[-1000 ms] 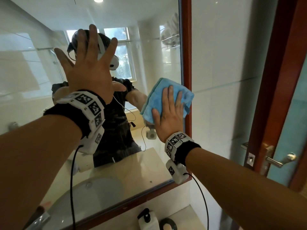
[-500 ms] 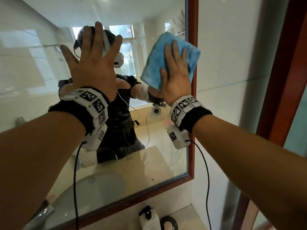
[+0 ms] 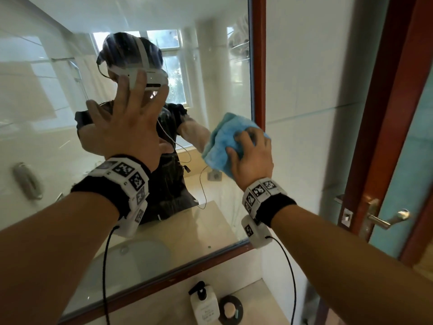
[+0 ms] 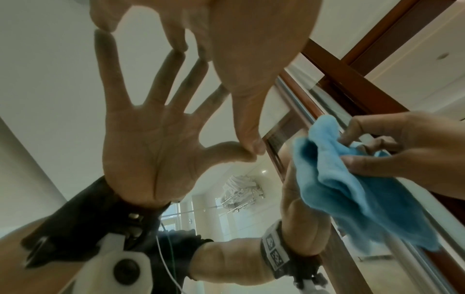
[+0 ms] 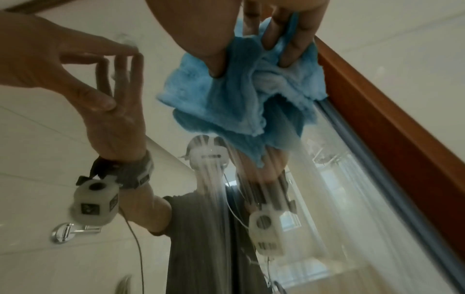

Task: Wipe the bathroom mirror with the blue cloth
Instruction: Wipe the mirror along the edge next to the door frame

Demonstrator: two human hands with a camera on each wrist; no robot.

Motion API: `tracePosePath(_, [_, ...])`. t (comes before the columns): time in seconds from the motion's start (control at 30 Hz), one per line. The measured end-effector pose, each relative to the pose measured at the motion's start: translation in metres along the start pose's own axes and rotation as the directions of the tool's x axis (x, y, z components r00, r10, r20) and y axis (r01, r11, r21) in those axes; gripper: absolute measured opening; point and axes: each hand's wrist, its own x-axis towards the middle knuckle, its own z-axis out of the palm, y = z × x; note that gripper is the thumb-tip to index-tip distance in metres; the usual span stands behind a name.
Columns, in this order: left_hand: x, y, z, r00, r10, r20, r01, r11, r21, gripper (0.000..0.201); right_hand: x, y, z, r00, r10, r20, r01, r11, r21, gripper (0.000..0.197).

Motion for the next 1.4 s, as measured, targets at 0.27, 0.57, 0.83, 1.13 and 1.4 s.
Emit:
tracePosePath(0.27, [-0.021,0.008,0.014,1.0,0.016,0.024,-0.016,1.0,-0.004,0.118,-0.036,0.023,0.022,0.989,0.114,0.093,-0.105,0.99,-0.096,0.036])
tracePosePath(0.57, [-0.022,0.007,0.016,0.999,0.023,0.028,-0.022,1.0,-0.013,0.116,0.0,-0.003,-0.003,0.996,0.086,0.02,-0.088,0.991,0.098,0.022])
tracePosePath(0.83, [-0.022,0.006,0.015,0.999,0.026,0.026,-0.026,1.0,-0.007,0.115,0.054,-0.038,-0.03,0.993,0.071,-0.098,-0.07,0.997,0.014,0.029])
tracePosePath(1.13, [-0.023,0.005,0.017,0.999,0.033,0.031,-0.032,0.999,-0.019,0.111,0.018,-0.005,0.005,0.995,0.019,-0.097,-0.017,1.0,0.023,0.034])
tracePosePath(1.4, [-0.025,0.004,0.021,0.999,0.046,0.018,-0.045,0.999,-0.027,0.113,-0.046,0.029,0.028,0.989,0.138,0.054,-0.136,0.99,-0.042,0.037])
